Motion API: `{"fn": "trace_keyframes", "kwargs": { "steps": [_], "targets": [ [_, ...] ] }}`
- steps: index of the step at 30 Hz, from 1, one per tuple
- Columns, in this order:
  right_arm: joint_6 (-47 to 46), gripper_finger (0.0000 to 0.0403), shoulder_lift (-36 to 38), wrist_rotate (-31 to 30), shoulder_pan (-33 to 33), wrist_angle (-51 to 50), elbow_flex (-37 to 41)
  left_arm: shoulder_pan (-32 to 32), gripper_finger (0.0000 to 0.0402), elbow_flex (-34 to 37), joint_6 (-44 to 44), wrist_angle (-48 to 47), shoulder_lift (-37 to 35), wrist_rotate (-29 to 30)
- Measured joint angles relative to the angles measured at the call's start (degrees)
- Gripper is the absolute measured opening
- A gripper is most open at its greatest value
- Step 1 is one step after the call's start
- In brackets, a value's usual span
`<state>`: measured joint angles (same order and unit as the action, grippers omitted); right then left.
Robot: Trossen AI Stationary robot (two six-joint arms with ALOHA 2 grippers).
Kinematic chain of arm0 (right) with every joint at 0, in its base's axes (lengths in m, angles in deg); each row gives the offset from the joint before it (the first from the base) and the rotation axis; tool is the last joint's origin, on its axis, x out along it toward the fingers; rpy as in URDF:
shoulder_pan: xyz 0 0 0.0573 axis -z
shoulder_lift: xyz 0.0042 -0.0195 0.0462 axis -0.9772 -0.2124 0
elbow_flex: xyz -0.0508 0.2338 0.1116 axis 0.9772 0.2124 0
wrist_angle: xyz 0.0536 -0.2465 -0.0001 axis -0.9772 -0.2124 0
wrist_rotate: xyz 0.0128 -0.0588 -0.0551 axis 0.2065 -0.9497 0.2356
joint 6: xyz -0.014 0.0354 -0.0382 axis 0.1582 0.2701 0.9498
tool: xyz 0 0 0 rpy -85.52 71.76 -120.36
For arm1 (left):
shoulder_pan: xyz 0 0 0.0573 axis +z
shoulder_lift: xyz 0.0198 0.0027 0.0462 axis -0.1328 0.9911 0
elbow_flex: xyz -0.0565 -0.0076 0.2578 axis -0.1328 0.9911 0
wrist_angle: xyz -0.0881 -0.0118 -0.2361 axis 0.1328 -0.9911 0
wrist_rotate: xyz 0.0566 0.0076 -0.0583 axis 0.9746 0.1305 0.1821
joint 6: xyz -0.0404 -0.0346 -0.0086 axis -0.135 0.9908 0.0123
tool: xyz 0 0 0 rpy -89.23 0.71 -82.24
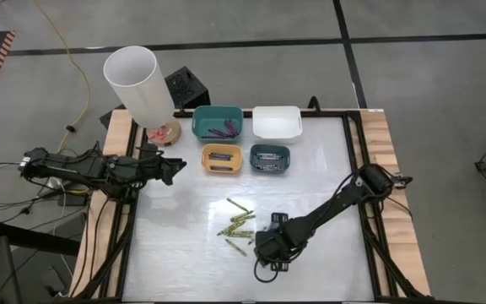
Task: Sort crayons
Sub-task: Put the blue crayon into the yellow bin
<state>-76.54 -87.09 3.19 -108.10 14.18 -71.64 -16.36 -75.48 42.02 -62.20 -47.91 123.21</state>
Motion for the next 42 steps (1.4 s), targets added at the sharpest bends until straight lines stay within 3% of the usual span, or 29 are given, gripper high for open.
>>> {"fn": "trace_keyframes", "kwargs": {
  "steps": [9,28,37,42],
  "targets": [
    [5.6,0.0074,0.3,-0.5,1.1,-1.0,1.9,0.0,0.0160,0.0,0.0,0.2,0.0,2.5],
    [5.7,0.0073,3.5,-0.1,2.0,12.2,12.1,0.0,0.0160,0.0,1.6,0.1,0.0,4.4],
    [2.9,0.0011,3.4,0.1,3.0,12.9,12.6,0.0,0.0160,0.0,1.7,0.0,0.0,4.4],
    [-1.4,0.0007,3.7,0.5,3.4,12.9,12.7,0.0,0.0160,0.0,1.7,0.1,0.0,3.9]
  ]
}}
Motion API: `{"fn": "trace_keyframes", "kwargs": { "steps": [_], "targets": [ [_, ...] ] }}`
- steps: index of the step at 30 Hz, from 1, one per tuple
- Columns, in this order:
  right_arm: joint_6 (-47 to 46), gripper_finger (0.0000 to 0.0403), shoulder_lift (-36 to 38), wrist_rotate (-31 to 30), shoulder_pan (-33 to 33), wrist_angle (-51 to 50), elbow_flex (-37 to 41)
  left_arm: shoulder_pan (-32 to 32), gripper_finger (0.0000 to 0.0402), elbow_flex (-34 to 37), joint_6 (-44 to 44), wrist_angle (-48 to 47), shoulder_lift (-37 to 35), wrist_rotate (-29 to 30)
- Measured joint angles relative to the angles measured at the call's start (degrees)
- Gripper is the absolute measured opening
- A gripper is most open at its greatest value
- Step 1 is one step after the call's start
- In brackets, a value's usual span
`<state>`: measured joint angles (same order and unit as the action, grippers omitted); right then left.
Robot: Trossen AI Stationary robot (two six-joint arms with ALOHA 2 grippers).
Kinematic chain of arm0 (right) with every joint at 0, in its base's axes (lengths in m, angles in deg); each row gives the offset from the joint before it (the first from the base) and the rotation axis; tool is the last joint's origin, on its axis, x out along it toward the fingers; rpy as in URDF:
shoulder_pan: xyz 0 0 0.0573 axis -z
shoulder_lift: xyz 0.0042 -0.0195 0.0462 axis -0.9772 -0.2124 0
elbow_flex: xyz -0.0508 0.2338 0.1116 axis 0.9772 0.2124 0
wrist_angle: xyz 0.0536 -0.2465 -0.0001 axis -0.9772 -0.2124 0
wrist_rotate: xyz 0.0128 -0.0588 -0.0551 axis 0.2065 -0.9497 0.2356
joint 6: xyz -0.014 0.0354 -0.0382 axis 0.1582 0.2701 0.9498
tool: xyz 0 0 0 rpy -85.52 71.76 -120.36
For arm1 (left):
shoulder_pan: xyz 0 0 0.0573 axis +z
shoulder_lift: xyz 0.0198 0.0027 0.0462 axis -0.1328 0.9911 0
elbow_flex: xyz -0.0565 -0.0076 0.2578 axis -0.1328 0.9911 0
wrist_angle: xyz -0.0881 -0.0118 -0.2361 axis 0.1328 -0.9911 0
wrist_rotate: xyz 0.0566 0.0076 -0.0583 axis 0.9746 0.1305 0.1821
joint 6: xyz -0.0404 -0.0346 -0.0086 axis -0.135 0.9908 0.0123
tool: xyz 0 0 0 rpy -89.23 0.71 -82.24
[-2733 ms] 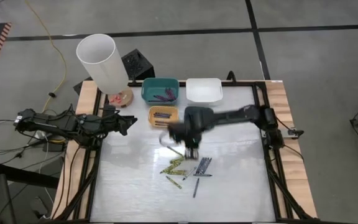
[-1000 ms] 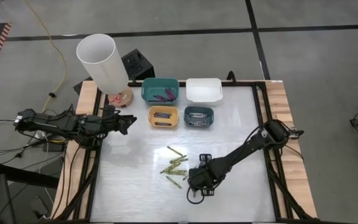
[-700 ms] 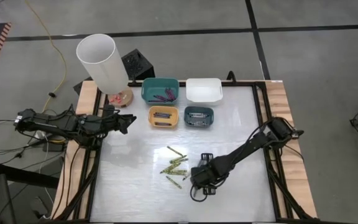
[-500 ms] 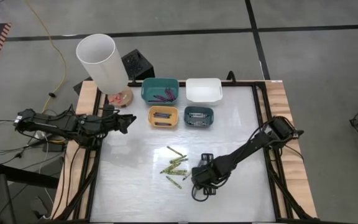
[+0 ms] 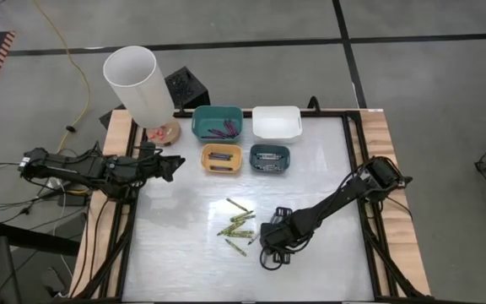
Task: Sort crayons
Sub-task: Put the blue crayon into the yellow bin
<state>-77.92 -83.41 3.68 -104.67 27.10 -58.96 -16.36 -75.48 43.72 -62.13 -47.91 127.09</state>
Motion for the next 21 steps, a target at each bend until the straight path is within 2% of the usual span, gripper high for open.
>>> {"fn": "trace_keyframes", "kwargs": {
  "steps": [11,21],
  "targets": [
    [-4.5,0.0001,6.2,-1.4,2.4,0.4,0.2,0.0,0.0160,0.0,2.4,0.4,0.0,-5.2],
    [-4.2,0.0000,12.6,-7.4,8.4,4.8,0.2,0.0,0.0160,0.0,3.6,1.7,-0.1,-10.1]
  ]
}}
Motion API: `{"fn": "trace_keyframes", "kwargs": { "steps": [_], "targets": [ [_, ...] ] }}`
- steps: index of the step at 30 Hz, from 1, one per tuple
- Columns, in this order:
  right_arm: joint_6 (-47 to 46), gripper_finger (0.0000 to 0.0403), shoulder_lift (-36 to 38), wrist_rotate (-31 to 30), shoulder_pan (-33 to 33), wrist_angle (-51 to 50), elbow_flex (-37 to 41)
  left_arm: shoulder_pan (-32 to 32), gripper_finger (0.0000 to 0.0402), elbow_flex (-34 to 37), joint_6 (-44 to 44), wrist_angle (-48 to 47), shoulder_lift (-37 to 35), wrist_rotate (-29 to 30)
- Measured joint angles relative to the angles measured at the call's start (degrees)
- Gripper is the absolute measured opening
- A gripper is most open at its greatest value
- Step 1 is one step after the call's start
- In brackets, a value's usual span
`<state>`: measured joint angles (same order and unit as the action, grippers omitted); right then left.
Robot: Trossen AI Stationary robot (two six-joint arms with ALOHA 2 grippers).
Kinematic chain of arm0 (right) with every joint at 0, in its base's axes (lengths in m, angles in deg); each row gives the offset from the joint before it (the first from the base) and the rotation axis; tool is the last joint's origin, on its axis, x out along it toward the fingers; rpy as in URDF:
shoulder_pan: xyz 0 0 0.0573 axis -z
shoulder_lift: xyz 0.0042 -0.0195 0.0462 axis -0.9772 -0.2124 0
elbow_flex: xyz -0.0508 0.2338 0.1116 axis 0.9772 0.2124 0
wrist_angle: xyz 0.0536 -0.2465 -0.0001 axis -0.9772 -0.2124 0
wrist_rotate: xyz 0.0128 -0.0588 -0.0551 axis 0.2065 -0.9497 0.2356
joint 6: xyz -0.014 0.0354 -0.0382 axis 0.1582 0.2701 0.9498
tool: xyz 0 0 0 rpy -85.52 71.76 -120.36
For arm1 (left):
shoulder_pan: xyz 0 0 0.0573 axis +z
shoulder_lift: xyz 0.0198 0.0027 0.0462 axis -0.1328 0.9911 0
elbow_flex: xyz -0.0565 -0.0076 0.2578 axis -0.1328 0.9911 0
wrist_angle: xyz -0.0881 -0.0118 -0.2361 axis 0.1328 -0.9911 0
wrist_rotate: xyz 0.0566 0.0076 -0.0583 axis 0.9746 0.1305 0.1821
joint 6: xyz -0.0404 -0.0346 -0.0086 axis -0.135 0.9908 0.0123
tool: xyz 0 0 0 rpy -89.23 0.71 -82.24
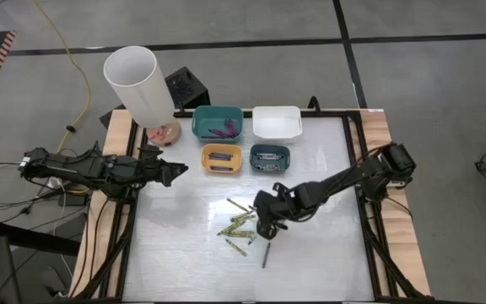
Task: Sort crayons
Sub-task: Put the blue crayon into the yellow bin
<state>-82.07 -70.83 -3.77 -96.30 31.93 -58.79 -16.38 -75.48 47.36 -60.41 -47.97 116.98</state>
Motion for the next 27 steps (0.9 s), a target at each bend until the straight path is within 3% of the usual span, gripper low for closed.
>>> {"fn": "trace_keyframes", "kwargs": {
  "steps": [12,20,27],
  "targets": [
    [2.3,0.0000,-0.8,-9.4,11.2,17.4,-0.2,0.0,0.0160,0.0,-0.5,-0.1,0.0,-0.1],
    [9.8,0.0000,-4.0,-9.6,16.8,36.2,-0.2,0.0,0.0160,0.0,-2.4,-0.2,0.0,0.0],
    [15.6,0.0000,-8.0,-8.2,20.1,39.5,-1.4,0.0,0.0160,0.0,-2.9,-0.6,0.1,0.8]
  ]
}}
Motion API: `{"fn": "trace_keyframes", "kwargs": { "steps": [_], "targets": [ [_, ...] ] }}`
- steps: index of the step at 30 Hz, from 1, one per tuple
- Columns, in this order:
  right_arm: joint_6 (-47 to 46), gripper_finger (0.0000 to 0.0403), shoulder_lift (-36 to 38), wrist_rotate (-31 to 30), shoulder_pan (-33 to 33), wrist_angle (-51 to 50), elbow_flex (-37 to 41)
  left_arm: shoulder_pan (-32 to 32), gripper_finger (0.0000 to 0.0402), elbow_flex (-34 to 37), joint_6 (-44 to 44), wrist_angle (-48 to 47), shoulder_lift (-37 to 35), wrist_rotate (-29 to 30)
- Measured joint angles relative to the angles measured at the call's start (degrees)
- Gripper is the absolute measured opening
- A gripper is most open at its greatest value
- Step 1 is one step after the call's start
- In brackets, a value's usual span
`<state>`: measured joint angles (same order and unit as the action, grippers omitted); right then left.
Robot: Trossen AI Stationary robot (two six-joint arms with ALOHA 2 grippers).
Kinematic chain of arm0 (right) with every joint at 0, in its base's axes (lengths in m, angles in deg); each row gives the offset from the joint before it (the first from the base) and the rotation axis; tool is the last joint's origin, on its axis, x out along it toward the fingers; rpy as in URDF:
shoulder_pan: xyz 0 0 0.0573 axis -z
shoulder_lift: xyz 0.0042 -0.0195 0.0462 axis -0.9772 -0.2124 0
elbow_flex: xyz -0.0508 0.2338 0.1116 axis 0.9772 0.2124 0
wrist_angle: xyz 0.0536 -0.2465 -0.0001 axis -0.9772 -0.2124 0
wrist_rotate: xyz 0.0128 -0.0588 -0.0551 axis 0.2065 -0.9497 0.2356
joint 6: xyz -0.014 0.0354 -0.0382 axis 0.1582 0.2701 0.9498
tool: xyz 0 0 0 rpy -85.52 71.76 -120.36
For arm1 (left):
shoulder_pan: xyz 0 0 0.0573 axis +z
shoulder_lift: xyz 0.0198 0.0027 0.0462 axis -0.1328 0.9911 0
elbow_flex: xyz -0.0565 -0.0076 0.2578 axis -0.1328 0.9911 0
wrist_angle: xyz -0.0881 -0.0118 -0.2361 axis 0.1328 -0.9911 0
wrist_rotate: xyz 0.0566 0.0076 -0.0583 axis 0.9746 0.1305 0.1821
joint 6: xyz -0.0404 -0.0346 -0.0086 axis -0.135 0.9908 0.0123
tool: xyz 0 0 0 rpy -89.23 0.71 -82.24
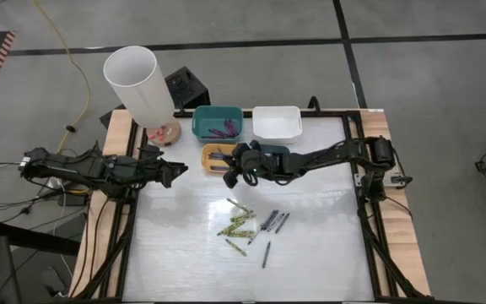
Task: Sort crayons
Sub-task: Put the blue crayon into the yellow bin
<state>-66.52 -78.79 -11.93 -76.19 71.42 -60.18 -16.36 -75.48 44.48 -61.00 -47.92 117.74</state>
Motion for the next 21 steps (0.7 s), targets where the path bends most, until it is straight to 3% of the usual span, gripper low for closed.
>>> {"fn": "trace_keyframes", "kwargs": {
  "steps": [6,21],
  "targets": [
    [4.1,0.0000,-4.7,5.0,2.4,-0.9,-4.6,0.0,0.0160,0.0,0.0,-0.1,0.0,0.8],
    [9.3,0.0000,-13.8,10.8,6.1,-19.7,-18.6,0.0,0.0160,0.0,0.0,-1.3,0.0,0.9]
  ]
}}
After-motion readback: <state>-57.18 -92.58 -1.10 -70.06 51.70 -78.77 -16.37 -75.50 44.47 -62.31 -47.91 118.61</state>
